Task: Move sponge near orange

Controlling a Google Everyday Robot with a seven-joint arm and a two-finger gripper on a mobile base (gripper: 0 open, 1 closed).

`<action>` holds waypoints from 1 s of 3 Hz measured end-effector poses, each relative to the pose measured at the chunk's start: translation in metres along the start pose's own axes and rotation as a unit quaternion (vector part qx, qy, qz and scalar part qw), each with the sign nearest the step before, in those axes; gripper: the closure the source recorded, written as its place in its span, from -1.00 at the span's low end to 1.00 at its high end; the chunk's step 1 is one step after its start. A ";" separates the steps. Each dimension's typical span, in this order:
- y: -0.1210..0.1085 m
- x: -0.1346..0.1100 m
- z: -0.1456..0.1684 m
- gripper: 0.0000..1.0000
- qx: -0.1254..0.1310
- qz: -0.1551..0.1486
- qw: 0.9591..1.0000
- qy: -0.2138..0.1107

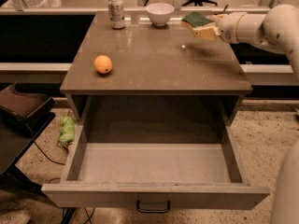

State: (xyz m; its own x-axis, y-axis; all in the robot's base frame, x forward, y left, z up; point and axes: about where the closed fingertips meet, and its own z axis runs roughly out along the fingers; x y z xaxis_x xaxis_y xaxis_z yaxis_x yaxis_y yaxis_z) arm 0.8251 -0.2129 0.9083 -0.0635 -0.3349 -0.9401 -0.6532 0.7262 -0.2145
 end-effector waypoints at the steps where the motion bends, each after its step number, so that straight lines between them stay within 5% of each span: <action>1: 0.027 -0.010 -0.036 1.00 0.005 -0.025 1.000 -0.001; 2: 0.080 0.004 -0.047 1.00 -0.025 -0.045 0.998 0.023; 3: 0.143 0.027 -0.040 1.00 -0.091 -0.057 0.993 0.051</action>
Offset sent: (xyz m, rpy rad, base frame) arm -0.1602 0.0795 -0.0859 -0.1956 0.1219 0.1809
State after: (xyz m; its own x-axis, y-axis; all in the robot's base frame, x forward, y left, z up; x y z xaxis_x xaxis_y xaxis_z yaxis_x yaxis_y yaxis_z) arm 0.6998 -0.1423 0.8627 -0.0514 -0.4753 -0.8783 -0.7852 0.5628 -0.2585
